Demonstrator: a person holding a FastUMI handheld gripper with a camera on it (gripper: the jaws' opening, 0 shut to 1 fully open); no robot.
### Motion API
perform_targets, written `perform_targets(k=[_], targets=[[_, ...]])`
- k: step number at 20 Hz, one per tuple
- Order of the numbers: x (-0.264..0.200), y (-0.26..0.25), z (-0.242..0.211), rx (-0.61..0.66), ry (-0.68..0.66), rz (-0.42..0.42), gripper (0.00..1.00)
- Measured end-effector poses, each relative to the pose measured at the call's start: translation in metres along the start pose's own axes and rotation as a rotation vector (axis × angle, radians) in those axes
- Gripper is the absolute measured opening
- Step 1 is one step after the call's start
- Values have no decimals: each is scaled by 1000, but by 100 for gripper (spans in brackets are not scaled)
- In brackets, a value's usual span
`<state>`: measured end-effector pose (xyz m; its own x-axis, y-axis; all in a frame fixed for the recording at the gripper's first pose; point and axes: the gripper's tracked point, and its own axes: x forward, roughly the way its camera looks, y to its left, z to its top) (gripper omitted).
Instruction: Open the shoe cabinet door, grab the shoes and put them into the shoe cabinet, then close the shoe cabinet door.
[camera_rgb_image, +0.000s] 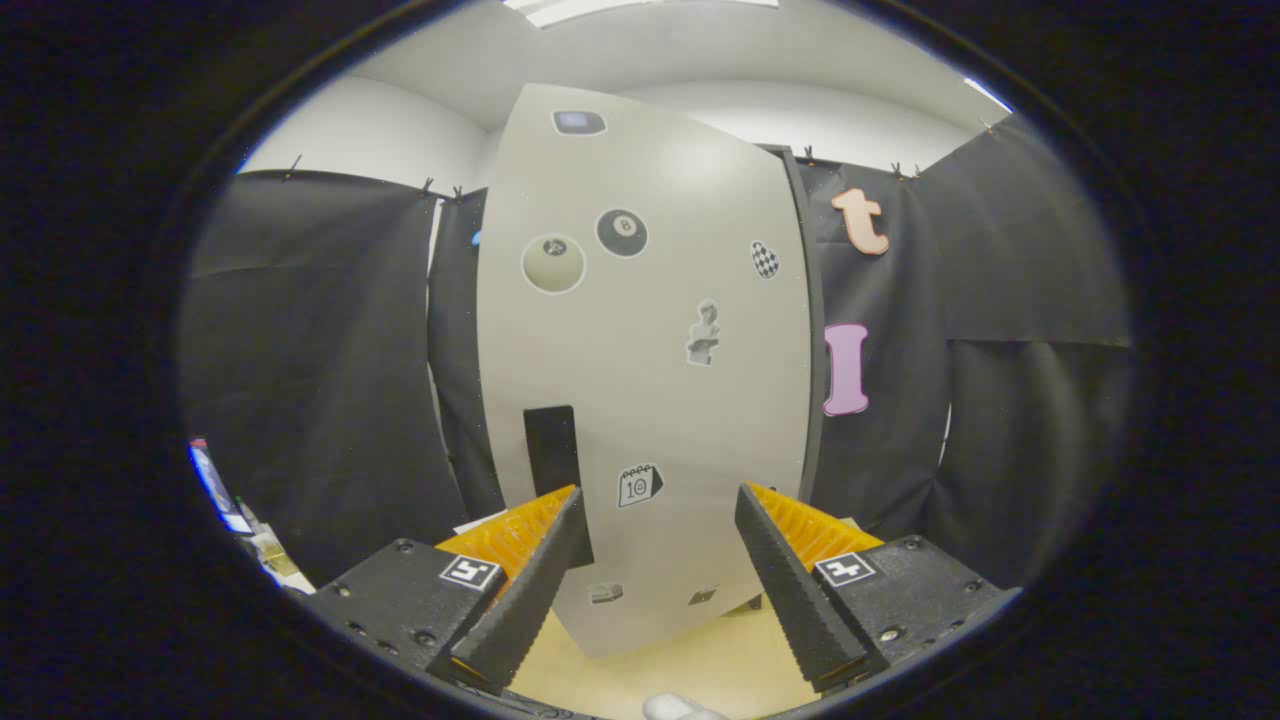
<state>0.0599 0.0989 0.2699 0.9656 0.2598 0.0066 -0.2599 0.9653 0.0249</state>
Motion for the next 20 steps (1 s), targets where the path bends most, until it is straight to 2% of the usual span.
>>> perform_targets(k=[7, 20], targets=[[-29, 0, 15, -46, -8, -75, 99], [-123, -31, 17, -42, -30, -232, 100]])
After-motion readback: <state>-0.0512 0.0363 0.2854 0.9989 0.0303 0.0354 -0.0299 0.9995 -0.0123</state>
